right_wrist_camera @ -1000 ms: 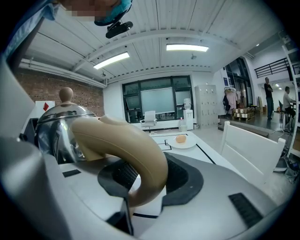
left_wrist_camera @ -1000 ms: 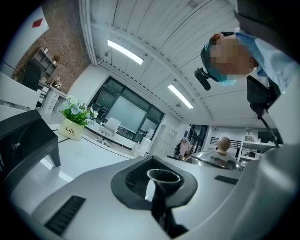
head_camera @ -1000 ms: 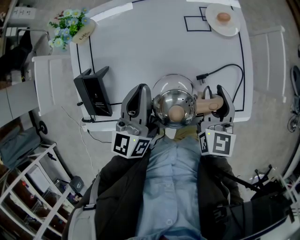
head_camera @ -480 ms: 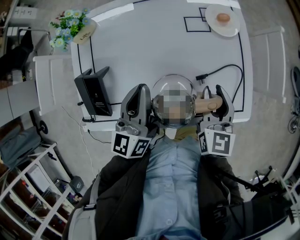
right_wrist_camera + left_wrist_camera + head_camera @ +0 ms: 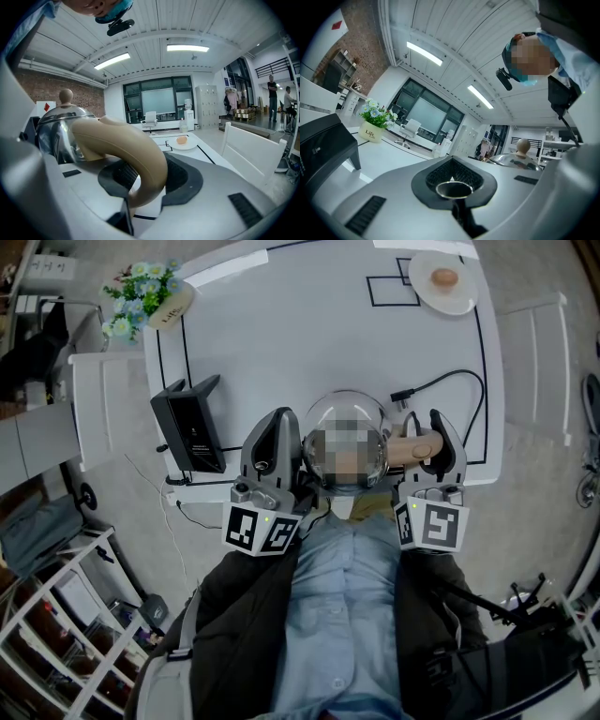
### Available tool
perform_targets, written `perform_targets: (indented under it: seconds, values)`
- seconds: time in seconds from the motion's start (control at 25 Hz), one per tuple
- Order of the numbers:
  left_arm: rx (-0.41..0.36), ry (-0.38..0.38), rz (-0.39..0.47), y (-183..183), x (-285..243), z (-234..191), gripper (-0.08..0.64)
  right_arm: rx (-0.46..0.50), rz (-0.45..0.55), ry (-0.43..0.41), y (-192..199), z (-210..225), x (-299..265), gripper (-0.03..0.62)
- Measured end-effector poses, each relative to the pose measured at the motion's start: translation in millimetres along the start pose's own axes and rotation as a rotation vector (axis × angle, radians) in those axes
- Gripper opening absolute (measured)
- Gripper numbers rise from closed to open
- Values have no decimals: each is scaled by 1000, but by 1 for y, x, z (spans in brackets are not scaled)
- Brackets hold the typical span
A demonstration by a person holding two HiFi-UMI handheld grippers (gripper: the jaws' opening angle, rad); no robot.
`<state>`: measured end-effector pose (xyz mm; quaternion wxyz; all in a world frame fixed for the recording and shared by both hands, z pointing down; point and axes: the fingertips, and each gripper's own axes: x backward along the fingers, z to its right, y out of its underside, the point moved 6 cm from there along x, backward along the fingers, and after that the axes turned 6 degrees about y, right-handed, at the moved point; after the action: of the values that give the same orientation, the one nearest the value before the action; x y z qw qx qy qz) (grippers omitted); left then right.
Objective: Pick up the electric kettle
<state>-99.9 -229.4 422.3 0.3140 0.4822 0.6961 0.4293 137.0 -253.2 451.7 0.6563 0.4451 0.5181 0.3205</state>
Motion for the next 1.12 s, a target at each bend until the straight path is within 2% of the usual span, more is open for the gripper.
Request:
perform_targets:
  seconds: [0.64,1.12]
  values:
    - [-23,3,24,-14,7,6,3,8,37,3,-11,-6,8,140]
    - [-37,38,83,-43,28,19,3,23,119,23,-41,-20,38,140]
